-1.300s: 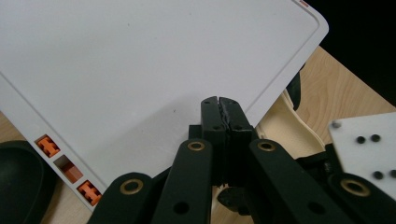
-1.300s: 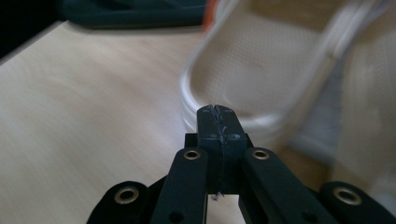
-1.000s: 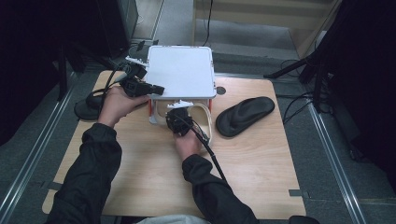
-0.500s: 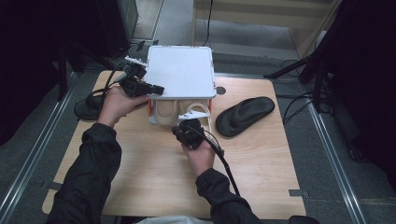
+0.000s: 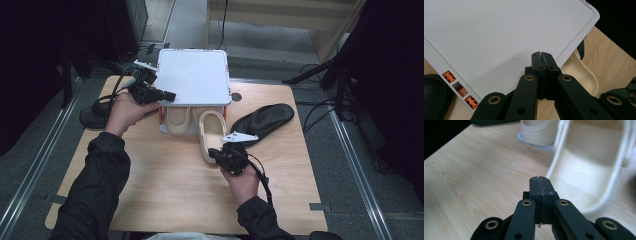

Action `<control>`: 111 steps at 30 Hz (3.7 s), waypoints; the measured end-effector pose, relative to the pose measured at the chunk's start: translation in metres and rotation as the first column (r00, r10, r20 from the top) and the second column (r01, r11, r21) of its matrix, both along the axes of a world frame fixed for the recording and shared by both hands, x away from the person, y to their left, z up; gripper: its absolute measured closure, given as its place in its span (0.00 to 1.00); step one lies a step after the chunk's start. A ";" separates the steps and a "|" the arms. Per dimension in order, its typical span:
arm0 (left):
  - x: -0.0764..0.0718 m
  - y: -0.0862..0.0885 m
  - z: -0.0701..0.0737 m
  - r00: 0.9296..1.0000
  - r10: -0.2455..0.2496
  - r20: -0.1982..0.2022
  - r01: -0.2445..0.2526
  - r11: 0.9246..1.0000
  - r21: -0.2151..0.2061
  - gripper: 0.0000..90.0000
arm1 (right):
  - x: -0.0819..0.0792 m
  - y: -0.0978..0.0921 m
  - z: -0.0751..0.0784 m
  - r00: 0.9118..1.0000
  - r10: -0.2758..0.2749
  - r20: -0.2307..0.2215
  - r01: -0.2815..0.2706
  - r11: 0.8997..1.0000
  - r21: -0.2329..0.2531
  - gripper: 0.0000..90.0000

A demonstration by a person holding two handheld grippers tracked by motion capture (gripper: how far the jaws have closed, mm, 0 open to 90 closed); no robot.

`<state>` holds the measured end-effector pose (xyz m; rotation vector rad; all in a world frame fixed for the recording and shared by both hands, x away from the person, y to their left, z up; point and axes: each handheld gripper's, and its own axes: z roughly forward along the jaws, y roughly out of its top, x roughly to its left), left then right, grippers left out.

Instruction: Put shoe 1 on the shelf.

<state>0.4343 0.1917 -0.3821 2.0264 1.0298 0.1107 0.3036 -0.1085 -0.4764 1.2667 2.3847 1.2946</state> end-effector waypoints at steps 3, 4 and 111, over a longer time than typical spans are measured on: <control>0.000 0.000 0.000 1.000 0.000 0.000 0.000 1.000 0.000 1.00 | -0.001 -0.006 0.000 1.000 -0.001 0.006 0.001 1.000 -0.020 1.00; 0.000 0.000 0.000 1.000 0.001 -0.003 -0.001 1.000 -0.003 1.00 | -0.003 -0.012 -0.001 1.000 -0.003 0.009 0.003 0.999 -0.034 1.00; -0.032 0.082 -0.003 0.967 0.253 -0.001 -0.253 0.967 0.005 0.48 | 0.011 -0.075 0.009 0.993 0.101 0.057 -0.103 0.994 0.036 0.53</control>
